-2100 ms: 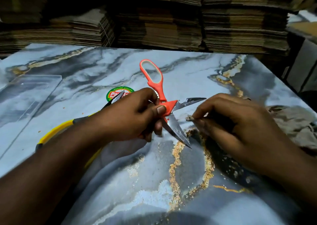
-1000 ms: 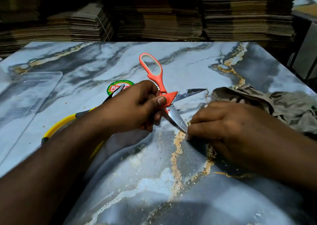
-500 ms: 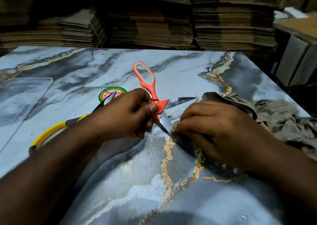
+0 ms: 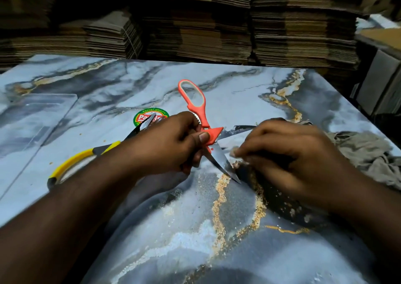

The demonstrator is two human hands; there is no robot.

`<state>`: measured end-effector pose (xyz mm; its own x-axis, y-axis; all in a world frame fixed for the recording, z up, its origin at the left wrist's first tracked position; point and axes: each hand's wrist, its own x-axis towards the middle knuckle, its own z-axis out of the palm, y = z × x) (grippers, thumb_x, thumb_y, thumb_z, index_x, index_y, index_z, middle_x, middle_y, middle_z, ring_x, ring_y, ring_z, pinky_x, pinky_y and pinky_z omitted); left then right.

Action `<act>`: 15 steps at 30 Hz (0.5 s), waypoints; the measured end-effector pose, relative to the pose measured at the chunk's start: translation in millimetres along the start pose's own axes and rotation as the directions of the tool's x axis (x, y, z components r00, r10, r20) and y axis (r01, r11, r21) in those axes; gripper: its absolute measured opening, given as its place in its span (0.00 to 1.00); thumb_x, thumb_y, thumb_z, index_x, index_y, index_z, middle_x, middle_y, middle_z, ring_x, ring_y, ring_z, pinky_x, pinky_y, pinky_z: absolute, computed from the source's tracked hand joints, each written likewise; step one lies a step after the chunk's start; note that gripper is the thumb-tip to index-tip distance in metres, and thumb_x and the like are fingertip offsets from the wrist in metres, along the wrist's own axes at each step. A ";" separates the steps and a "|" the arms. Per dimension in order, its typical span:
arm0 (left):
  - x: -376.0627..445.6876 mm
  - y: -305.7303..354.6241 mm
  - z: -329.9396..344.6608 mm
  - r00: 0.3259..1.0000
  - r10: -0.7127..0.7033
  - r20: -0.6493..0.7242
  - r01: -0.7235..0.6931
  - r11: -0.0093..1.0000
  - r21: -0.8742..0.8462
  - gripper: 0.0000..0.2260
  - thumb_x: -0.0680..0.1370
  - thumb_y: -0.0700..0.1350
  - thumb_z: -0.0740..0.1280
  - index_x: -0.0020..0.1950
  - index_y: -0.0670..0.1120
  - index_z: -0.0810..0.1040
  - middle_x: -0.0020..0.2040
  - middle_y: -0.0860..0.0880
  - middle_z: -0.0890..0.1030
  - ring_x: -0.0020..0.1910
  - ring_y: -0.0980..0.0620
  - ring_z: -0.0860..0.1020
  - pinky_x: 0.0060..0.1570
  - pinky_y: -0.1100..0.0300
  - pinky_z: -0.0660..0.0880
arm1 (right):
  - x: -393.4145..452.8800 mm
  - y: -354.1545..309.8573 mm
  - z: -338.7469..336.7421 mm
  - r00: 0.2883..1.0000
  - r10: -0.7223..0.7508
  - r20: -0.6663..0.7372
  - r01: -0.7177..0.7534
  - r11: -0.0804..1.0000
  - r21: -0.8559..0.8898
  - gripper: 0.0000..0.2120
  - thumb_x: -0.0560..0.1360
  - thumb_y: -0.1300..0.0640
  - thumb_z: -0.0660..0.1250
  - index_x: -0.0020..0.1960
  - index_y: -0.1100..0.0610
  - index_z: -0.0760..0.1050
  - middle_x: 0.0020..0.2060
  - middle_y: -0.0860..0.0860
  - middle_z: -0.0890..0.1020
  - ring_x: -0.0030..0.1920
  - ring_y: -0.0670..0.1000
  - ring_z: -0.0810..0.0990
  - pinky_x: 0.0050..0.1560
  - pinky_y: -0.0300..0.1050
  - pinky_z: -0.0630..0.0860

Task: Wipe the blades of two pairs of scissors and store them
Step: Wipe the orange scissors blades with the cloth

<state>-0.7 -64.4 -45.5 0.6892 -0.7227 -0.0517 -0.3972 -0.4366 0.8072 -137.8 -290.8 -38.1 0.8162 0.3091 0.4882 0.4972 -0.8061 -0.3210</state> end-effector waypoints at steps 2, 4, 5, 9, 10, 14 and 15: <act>0.1 0.4 1.2 1.000 0.005 0.008 -0.005 1.000 0.002 0.10 0.87 0.46 0.62 0.47 0.45 0.73 0.34 0.48 0.83 0.29 0.48 0.81 0.33 0.52 0.79 | 8.8 -5.7 15.1 0.999 -0.033 -0.035 0.030 0.997 -0.075 0.08 0.80 0.60 0.72 0.57 0.54 0.87 0.50 0.49 0.85 0.49 0.50 0.84 0.50 0.48 0.79; 0.9 0.2 1.4 1.000 -0.009 0.010 0.009 1.000 -0.004 0.10 0.87 0.46 0.62 0.47 0.45 0.73 0.33 0.49 0.83 0.29 0.49 0.81 0.33 0.54 0.78 | 14.5 -13.0 31.9 0.997 -0.076 0.013 0.078 0.984 -0.161 0.09 0.80 0.62 0.71 0.57 0.56 0.87 0.50 0.52 0.84 0.49 0.55 0.84 0.49 0.53 0.80; 1.1 -0.6 1.1 1.000 -0.021 0.007 0.021 1.000 -0.017 0.10 0.87 0.45 0.62 0.47 0.45 0.73 0.33 0.49 0.83 0.28 0.50 0.81 0.32 0.55 0.78 | 13.0 -13.8 34.9 0.994 -0.097 0.045 0.104 0.976 -0.192 0.09 0.79 0.63 0.72 0.56 0.57 0.87 0.50 0.53 0.84 0.48 0.57 0.84 0.47 0.55 0.81; 1.5 -1.7 1.2 1.000 -0.020 0.015 0.020 1.000 -0.004 0.10 0.87 0.46 0.62 0.47 0.45 0.73 0.34 0.48 0.83 0.29 0.49 0.81 0.32 0.55 0.78 | -6.5 -10.9 21.2 0.984 -0.117 0.137 0.147 0.960 -0.237 0.15 0.74 0.65 0.75 0.59 0.56 0.86 0.51 0.53 0.84 0.47 0.58 0.84 0.46 0.55 0.83; 1.5 -0.9 1.6 1.000 -0.017 0.016 0.017 1.000 0.010 0.10 0.87 0.46 0.62 0.47 0.45 0.72 0.34 0.48 0.82 0.30 0.48 0.81 0.32 0.56 0.78 | -6.0 -10.6 21.4 0.984 -0.124 0.132 0.153 0.957 -0.247 0.15 0.73 0.65 0.76 0.59 0.56 0.86 0.51 0.53 0.84 0.47 0.58 0.84 0.46 0.55 0.83; 1.0 3.0 1.0 0.998 -0.016 0.055 0.016 1.000 0.002 0.10 0.88 0.45 0.60 0.47 0.45 0.70 0.36 0.46 0.81 0.31 0.48 0.80 0.33 0.54 0.79 | 10.3 -11.6 33.1 0.988 -0.138 0.069 0.152 0.949 -0.277 0.11 0.77 0.65 0.75 0.59 0.58 0.86 0.52 0.55 0.85 0.49 0.59 0.84 0.48 0.56 0.82; 0.7 2.5 0.2 0.998 -0.015 0.064 0.015 1.000 0.000 0.10 0.88 0.45 0.60 0.47 0.45 0.70 0.36 0.46 0.81 0.31 0.48 0.80 0.35 0.53 0.79 | 7.7 -11.7 31.4 0.987 -0.134 0.087 0.153 0.948 -0.280 0.13 0.75 0.66 0.77 0.59 0.58 0.86 0.52 0.55 0.85 0.50 0.59 0.85 0.47 0.56 0.83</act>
<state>-1.4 -66.1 -43.7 0.6549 -0.7489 -0.1014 -0.3870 -0.4476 0.8062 -128.1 -263.0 -56.0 0.7644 0.4571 0.4546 0.5142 -0.8576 -0.0024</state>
